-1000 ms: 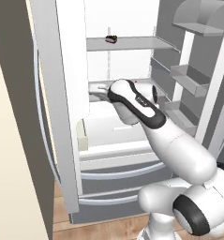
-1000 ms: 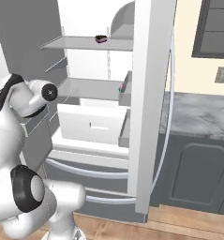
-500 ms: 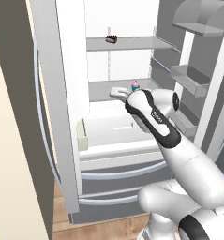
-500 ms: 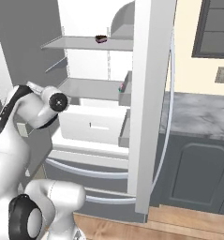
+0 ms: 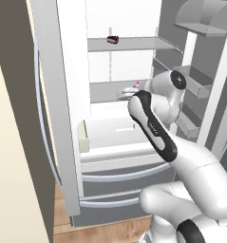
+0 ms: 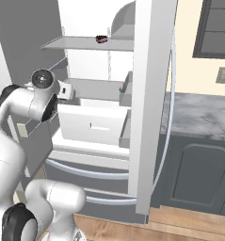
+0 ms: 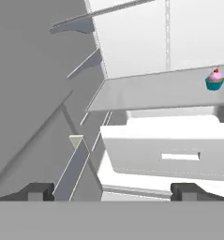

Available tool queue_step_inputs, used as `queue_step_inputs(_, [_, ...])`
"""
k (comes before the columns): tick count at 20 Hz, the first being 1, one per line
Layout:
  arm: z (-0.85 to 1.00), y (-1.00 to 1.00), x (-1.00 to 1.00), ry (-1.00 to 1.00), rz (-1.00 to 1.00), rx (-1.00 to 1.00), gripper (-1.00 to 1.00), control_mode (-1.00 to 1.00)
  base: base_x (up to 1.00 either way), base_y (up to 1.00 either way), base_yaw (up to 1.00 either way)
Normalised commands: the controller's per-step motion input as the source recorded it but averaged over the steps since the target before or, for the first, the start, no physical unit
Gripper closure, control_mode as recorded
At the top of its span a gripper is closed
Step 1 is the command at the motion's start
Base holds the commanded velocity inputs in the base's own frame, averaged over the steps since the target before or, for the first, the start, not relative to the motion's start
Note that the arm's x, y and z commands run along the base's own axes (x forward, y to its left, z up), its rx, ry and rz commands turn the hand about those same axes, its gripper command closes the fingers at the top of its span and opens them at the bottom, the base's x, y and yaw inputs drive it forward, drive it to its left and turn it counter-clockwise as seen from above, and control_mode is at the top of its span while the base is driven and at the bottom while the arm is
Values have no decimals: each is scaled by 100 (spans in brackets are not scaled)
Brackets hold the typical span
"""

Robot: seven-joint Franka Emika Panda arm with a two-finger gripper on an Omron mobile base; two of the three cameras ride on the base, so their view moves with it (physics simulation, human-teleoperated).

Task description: Take the cake and cupcake from the fridge and place them on the empty tray on the dining counter.

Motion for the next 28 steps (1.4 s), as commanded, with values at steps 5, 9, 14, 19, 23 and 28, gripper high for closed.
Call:
queue_step_inputs(5, [8, -28, -61, 7, -6, -42, -100, -100, 0, 0, 0])
queue_step_inputs(9, [-11, -52, -47, -7, -11, -13, -100, -100, 0, 0, 0])
queue_step_inputs(14, [-10, -65, -46, -22, -12, 0, -100, -100, 0, 0, 0])
queue_step_inputs(19, [-2, -14, -59, -16, -1, 2, -100, -100, 0, 0, 0])
queue_step_inputs(23, [0, 0, -36, -1, 1, 0, -100, -100, 0, 0, 0])
queue_step_inputs(28, [0, 0, -26, -4, 0, 1, -100, -100, 0, 0, 0])
